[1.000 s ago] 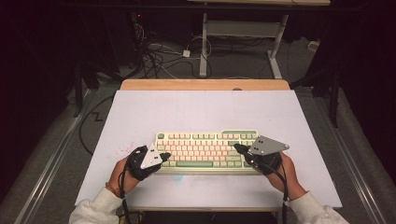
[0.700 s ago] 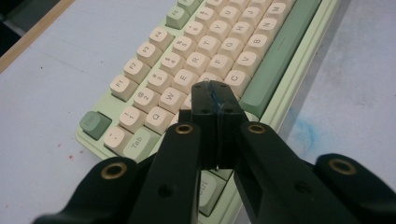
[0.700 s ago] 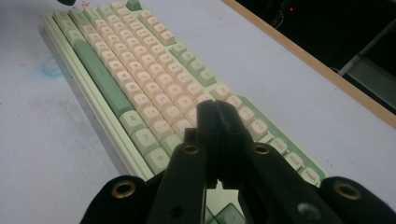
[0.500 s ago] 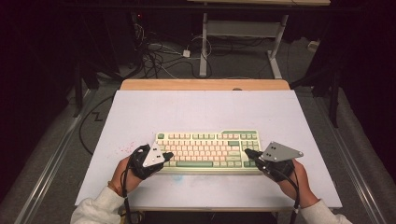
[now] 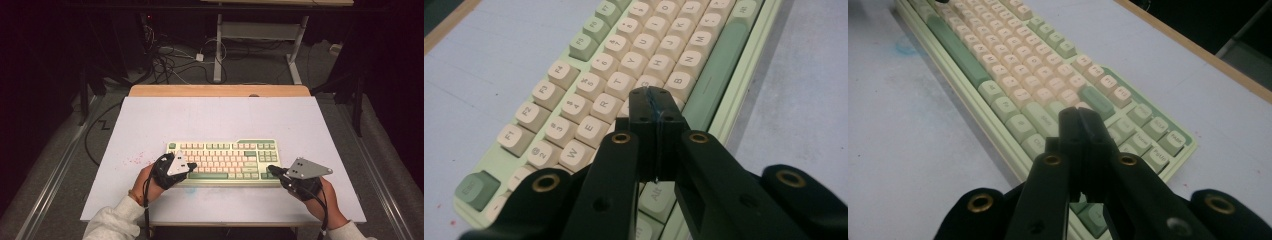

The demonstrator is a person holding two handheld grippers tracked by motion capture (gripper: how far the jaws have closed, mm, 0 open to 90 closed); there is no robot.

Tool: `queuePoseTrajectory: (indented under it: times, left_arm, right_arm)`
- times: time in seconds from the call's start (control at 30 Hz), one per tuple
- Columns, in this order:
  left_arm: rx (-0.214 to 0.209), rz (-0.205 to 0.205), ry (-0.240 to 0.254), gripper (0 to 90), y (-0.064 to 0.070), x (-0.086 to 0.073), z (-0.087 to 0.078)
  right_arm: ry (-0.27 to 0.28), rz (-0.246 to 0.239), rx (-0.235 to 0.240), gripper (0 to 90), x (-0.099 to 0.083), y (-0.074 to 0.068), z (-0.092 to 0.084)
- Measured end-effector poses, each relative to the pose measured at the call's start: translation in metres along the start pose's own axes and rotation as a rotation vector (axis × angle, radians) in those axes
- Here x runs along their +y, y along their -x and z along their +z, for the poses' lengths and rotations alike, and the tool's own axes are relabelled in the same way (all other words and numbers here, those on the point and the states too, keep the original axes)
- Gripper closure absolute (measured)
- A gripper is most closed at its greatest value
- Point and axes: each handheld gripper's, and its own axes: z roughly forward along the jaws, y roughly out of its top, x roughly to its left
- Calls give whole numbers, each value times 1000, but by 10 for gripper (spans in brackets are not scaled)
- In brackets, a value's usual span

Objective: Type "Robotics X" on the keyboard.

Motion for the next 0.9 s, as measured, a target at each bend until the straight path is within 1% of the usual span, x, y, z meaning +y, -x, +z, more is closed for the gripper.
queuePoseTrajectory:
  times: [0.2,0.3,0.33,0.5,0.9]
  left_arm:
    - [-1,-1,-2,876,1,3,4]
    - [-10,-10,0,876,1,3,6]
    - [-10,-6,-4,876,1,3,7]
    - [-19,-6,-11,876,2,3,10]
    - [-17,-14,-28,876,-1,2,16]
  right_arm:
    - [-17,-18,13,900,-1,-6,3]
    - [-15,-23,17,900,0,-8,4]
    - [-16,-25,17,900,0,-9,4]
    - [-23,-27,23,900,-1,-10,6]
    - [-26,-31,27,900,-1,-10,7]
